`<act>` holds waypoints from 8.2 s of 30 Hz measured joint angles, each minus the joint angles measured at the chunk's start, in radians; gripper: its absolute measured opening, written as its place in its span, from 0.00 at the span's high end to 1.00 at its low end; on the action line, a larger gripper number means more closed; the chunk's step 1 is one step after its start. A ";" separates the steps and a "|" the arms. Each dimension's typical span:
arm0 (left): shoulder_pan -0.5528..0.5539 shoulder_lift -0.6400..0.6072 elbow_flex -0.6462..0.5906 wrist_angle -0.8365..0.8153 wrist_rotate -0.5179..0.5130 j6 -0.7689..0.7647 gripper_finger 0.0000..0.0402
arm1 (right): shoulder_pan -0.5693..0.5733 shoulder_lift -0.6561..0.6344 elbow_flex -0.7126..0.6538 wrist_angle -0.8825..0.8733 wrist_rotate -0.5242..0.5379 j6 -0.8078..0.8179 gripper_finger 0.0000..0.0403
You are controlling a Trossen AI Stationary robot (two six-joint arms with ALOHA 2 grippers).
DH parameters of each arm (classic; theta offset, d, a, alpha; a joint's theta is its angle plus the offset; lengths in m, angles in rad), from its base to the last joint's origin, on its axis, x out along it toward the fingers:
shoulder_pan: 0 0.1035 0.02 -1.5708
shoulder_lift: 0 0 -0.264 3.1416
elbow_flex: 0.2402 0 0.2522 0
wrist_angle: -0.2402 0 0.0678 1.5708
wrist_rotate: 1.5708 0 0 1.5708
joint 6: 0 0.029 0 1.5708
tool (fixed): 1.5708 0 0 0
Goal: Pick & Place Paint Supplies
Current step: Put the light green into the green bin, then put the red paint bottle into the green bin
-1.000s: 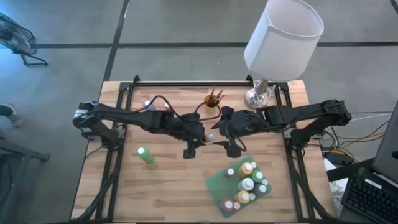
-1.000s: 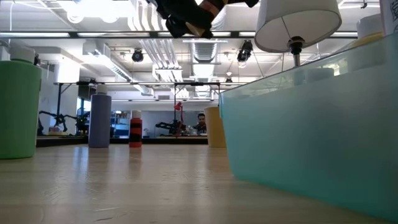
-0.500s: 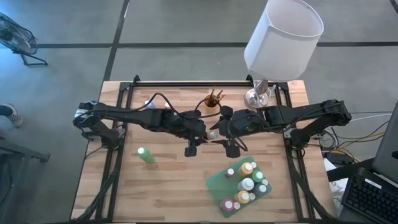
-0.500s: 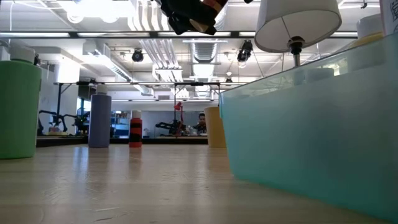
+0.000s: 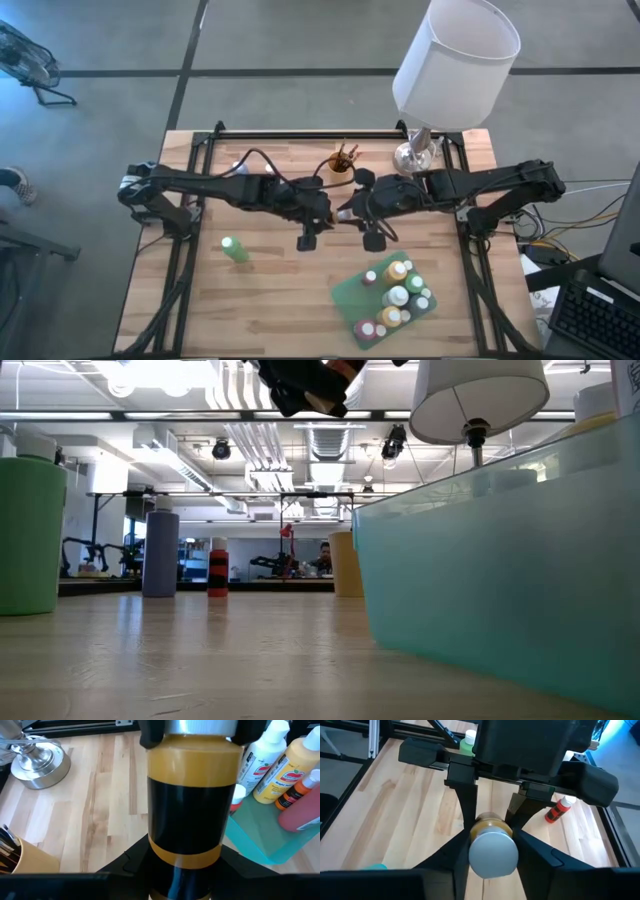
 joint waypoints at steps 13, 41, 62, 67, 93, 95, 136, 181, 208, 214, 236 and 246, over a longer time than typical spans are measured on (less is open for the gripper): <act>-0.001 0.000 0.000 0.009 -0.001 0.025 0.57 | -0.002 0.000 0.000 -0.014 -0.004 -0.019 0.72; -0.007 -0.377 -0.367 0.216 -0.276 -0.095 0.28 | 0.318 0.016 0.168 -0.365 0.114 0.338 0.72; -0.007 -0.371 -0.377 0.267 -0.275 -0.065 0.29 | 0.442 0.392 0.574 -0.803 0.127 0.757 0.72; -0.007 -0.371 -0.377 0.266 -0.275 -0.064 0.29 | 0.472 0.438 0.580 -0.816 0.128 0.833 0.72; -0.007 -0.371 -0.377 0.264 -0.243 -0.089 0.29 | 0.501 0.434 0.297 -0.605 0.081 0.903 0.72; -0.007 -0.371 -0.377 0.264 -0.243 -0.090 0.29 | 0.501 0.434 0.283 -0.603 0.081 0.902 0.72; -0.007 -0.371 -0.377 0.264 -0.244 -0.102 0.29 | 0.437 0.418 0.253 -0.491 0.047 1.059 0.72; -0.007 -0.371 -0.377 0.264 -0.244 -0.102 0.29 | 0.346 0.425 0.061 -0.292 0.047 0.800 0.72; -0.007 -0.371 -0.377 0.265 -0.244 -0.102 0.29 | 0.337 0.423 0.023 -0.286 0.021 0.763 0.68; -0.007 -0.371 -0.377 0.265 -0.244 -0.102 0.29 | 0.336 0.424 0.021 -0.294 0.021 0.763 0.49; -0.007 -0.371 -0.377 0.265 -0.244 -0.111 0.29 | 0.333 0.417 0.155 -0.300 0.021 0.610 0.30; -0.007 -0.371 -0.377 0.265 -0.244 -0.113 0.29 | 0.288 0.417 0.225 -0.295 0.023 0.426 0.40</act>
